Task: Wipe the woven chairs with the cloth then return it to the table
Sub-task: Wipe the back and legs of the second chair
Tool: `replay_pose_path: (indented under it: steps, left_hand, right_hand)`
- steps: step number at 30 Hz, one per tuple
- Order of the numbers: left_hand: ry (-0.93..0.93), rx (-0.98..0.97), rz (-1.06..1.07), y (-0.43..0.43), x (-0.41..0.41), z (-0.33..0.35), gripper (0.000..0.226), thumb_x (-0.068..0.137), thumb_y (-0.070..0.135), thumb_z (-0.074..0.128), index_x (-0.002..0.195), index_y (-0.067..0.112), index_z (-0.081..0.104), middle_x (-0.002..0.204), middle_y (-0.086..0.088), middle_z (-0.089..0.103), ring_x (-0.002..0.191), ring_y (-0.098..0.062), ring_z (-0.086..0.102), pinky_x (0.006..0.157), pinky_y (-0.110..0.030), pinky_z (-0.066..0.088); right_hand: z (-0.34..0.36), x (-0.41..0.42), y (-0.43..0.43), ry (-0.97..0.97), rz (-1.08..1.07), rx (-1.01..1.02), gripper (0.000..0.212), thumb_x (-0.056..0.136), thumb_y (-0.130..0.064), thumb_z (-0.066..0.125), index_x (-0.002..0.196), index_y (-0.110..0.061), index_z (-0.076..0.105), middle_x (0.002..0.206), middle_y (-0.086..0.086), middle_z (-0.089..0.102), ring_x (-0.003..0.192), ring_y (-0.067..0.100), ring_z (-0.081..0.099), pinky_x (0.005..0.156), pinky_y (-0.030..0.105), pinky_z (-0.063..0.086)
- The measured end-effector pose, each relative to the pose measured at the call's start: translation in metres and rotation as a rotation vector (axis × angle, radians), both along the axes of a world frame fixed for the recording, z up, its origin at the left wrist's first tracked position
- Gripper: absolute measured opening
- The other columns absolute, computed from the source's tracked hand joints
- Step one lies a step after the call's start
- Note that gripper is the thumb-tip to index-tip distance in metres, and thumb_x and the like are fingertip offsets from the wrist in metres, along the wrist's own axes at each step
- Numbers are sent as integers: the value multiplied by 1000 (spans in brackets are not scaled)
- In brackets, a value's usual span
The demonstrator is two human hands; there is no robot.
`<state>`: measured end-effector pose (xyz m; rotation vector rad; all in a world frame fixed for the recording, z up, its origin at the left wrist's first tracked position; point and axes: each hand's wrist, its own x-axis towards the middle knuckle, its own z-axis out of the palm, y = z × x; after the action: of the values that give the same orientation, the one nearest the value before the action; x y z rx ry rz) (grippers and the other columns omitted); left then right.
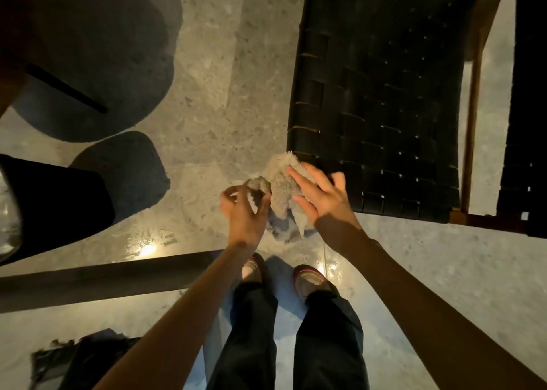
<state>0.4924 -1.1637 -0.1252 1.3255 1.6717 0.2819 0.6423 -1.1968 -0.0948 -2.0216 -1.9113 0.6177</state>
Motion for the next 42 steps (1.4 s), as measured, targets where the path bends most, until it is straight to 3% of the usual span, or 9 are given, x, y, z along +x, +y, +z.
replay_pose_path:
  steps: [3,8,11,17,21,24,29,33,42]
  left_hand:
    - [-94,301,-33,-9,8,18,42,92,21,59,129,5,46,128,-16,33,119,-23,33,102,-29,34]
    - [-243,202,-225,-21,45,16,51,101,22,39,148,14,21,146,-14,21,131,-20,25,109,-25,23]
    - [-246,302,-251,-20,47,3,48,100,19,40,146,11,27,144,-18,21,129,-24,34,110,-27,31]
    - [-378,178,74,-22,56,-3,20,98,22,47,117,20,41,116,-3,34,93,-23,52,89,-31,48]
    - [-389,149,266,-20,68,3,12,98,15,48,104,21,40,103,4,37,93,-4,45,88,-18,40]
    - [-432,90,374,-19,75,7,12,97,12,48,98,19,38,100,-3,41,94,-13,46,87,-31,43]
    - [-119,378,-108,-14,57,1,19,96,14,51,107,-2,49,106,-14,45,93,-20,39,83,-32,37]
    - [-113,450,-400,6,39,-7,16,96,12,51,103,-2,49,103,-14,41,90,-21,39,79,-27,35]
    - [-294,130,299,-1,67,-1,16,98,2,39,84,9,38,89,-5,35,85,-22,36,80,-37,35]
  right_hand:
    - [1,10,-6,-89,-13,5,44,94,-17,58,137,-10,50,141,10,47,98,36,48,82,18,20]
    - [-2,21,-15,-52,-186,-79,69,73,-15,81,135,-13,52,143,12,43,123,31,40,99,6,9]
    - [-8,16,-19,55,-239,-25,55,78,-3,74,130,-6,56,133,16,52,115,31,52,97,18,19]
    - [-15,-6,-21,186,-540,126,30,91,-1,58,120,-3,64,126,12,62,107,27,58,95,1,21]
    - [-7,10,-16,165,-368,104,32,86,2,63,117,-3,65,122,12,64,106,23,54,93,22,40]
    - [-3,27,-8,241,-283,72,34,84,3,65,117,-8,66,117,4,64,105,17,60,90,22,48]
    - [-2,14,-5,479,-639,-18,39,86,0,65,117,-24,59,109,-3,65,76,-3,67,61,11,53]
    - [-11,-8,-11,276,-746,70,31,85,-1,66,114,-9,68,116,9,67,98,25,65,80,34,55]
    - [-4,14,-3,326,-489,25,27,85,-4,67,111,-11,70,106,2,65,96,21,65,83,30,54]
